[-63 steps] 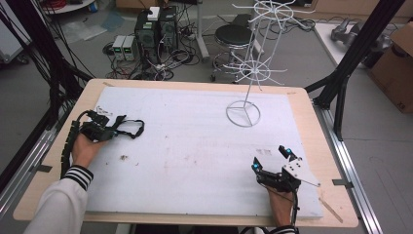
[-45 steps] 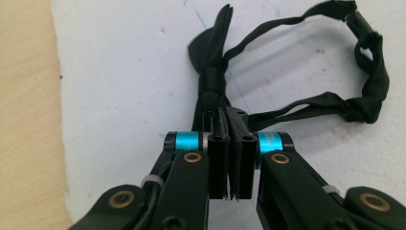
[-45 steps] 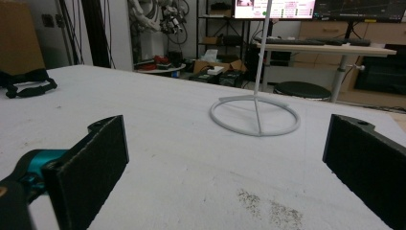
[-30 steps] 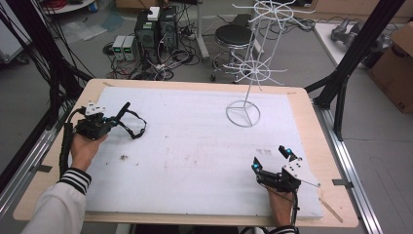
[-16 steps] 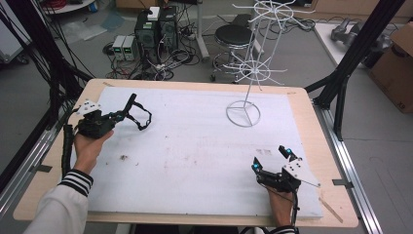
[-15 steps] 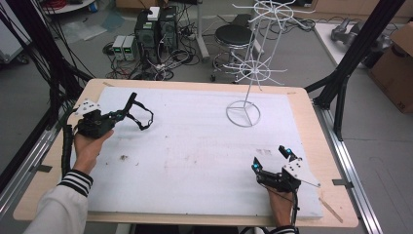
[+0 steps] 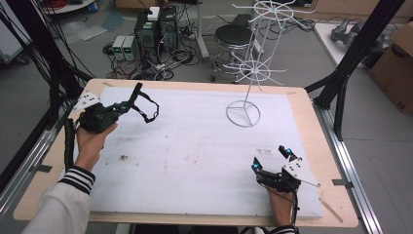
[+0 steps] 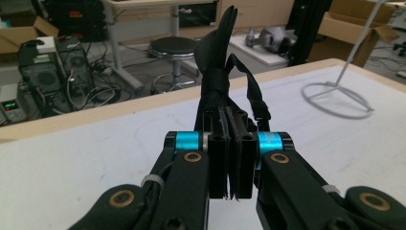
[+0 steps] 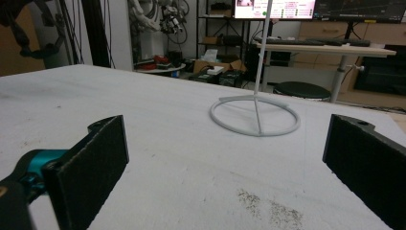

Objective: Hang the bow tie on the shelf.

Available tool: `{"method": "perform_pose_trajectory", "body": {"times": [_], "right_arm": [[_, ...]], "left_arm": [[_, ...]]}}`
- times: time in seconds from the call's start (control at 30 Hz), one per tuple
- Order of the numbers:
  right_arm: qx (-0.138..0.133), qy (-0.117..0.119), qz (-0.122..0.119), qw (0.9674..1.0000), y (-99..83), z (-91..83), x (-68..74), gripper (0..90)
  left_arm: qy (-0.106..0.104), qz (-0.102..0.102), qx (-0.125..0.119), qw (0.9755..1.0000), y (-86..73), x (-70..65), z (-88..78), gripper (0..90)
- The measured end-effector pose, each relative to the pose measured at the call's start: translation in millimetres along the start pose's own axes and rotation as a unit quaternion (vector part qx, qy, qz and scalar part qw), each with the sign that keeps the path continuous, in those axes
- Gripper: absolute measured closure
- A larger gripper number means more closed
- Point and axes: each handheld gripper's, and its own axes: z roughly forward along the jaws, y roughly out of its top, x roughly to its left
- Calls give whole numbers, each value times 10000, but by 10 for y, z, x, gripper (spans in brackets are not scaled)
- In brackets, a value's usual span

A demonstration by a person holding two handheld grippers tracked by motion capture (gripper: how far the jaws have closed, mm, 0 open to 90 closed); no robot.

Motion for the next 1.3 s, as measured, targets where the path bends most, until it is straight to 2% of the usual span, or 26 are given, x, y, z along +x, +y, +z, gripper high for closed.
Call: {"method": "perform_pose_trajectory", "body": {"times": [0.23,0.5,0.73,0.9,1.17,1.3], "right_arm": [[-7,14,7,10000,0,0,-2,7],[6,22,13,10000,0,0,4,7],[9,4,-10,10000,0,2,8,7],[13,2,-1,10000,-1,1,8,7],[-4,27,-4,10000,-1,-3,7,7],[-43,30,-48,10000,-4,-8,13,6]], "left_arm": [[-347,78,-155,9992,180,-171,90,873],[-750,171,-317,9965,385,-392,226,873],[-1023,284,-384,9936,545,-645,365,873],[-1130,401,-347,9922,605,-793,470,873],[-1445,503,-421,9873,761,-1045,661,873],[-1536,567,-441,9855,814,-1161,744,873]]}}
